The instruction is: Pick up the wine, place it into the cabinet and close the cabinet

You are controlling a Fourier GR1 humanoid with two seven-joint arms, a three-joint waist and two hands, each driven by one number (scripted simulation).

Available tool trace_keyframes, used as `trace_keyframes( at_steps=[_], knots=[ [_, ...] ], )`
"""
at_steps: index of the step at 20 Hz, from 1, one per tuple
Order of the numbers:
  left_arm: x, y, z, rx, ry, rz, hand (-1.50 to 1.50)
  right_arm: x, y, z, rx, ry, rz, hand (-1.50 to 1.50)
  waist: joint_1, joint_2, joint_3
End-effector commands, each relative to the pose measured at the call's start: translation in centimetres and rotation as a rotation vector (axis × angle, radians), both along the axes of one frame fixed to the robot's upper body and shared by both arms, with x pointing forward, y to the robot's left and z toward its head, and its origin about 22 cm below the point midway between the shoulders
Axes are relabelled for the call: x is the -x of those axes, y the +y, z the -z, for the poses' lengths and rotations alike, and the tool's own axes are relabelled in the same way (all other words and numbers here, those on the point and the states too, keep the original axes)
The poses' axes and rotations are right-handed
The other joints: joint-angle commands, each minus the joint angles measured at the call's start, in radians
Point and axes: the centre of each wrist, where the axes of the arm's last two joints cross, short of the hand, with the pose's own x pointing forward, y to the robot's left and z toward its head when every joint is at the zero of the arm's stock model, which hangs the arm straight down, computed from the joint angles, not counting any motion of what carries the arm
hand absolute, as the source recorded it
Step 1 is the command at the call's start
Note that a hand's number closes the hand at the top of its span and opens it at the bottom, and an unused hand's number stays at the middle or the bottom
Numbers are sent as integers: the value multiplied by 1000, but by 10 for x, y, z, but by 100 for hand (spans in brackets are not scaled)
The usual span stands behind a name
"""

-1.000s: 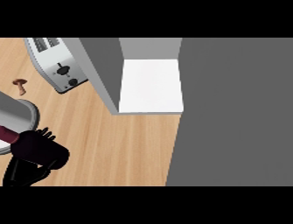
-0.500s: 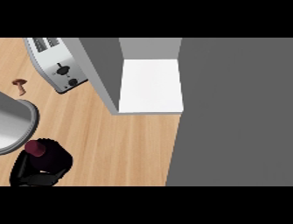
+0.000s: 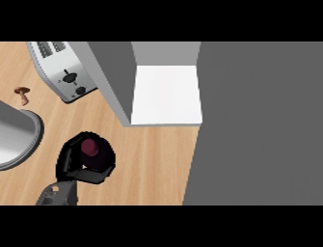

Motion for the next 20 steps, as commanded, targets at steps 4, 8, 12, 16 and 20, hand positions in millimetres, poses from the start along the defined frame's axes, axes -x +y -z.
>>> trace_keyframes(
  at_steps=[4, 8, 12, 16, 20],
  knots=[
    [-34, -41, -47, 12, -144, 33, 150, 17, -10, 7, -16, 31, -69, -150, 9, -1, 1],
    [-15, -78, -59, 50, -152, 94, 150, 25, -6, 2, -15, 30, -69, -150, 4, -4, 0],
    [-13, -98, -98, 107, -141, 159, 150, 27, -7, 6, -12, 44, -72, -150, 7, -6, 1],
    [-20, -124, -151, 154, -112, 169, 150, 17, -6, -2, -1, 38, -64, -150, 5, -4, 0],
    [-23, -151, -179, 137, -142, 123, 150, 21, -8, 0, -18, 45, -78, -150, -4, -1, 0]
  ],
)
